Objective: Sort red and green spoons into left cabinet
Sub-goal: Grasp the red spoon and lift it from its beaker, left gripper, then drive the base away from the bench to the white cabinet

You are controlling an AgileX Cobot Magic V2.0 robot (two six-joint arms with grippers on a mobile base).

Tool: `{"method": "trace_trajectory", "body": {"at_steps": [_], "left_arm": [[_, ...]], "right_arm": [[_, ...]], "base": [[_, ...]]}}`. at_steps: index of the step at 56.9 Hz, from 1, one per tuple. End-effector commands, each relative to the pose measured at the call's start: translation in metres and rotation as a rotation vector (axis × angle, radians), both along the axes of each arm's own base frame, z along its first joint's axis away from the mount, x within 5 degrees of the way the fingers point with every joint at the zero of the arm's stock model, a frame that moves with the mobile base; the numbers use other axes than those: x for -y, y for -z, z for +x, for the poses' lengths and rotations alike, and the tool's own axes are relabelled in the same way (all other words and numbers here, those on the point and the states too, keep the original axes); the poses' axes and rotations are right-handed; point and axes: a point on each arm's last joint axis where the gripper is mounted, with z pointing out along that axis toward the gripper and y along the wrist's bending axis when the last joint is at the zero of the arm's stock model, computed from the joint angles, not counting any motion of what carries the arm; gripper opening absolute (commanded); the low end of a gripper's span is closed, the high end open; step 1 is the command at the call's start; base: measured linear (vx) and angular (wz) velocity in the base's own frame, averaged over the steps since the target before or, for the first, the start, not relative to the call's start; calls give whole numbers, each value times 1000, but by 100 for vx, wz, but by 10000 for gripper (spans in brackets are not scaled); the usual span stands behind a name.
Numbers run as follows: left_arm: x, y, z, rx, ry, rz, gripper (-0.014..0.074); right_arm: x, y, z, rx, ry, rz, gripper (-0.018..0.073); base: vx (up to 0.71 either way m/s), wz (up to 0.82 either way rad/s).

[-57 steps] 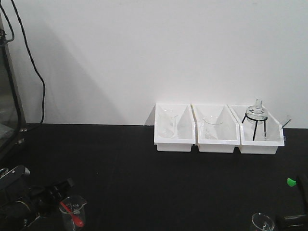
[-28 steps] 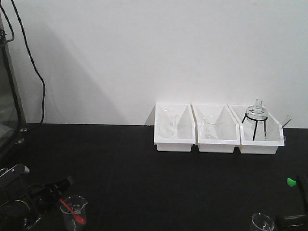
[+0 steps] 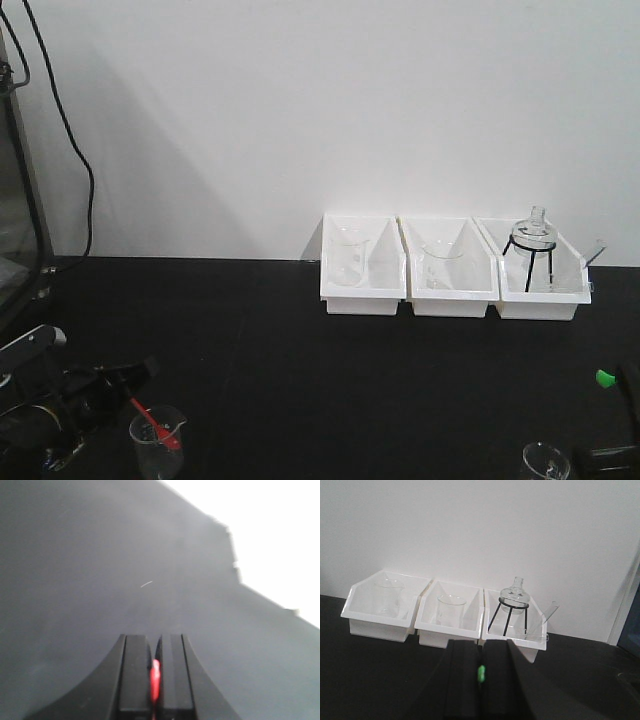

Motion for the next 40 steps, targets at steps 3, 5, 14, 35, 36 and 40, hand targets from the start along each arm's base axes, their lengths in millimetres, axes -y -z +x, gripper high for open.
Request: {"method": "trace_trajectory", "body": {"at_steps": [3,5,14,35,36,40], "left_arm": [[2,-52,-1,218,35,-24,-6],[2,-57,-3,229,41,-18,-6],[3,-81,-12,303,71,14,-6],[7,-132,-54,408,289,377,-6],[8,-134,-56,412,296,393,-6],[6,-145,-66,434,309,456,-6]], "right_arm": [[1,-19,0,126,12,-10,-4],[1,-19,0,126,12,-10,-4],[1,-19,0,124,11,-10,-4],[-1,-17,0,74,-7,-6,-4],[-1,-18,0,59,-13,-4,-4],[-2,-20,-2,19,-32,2,-4]], "base": [[0,0],[0,0],[0,0],[0,0],[0,0],[0,0]]}}
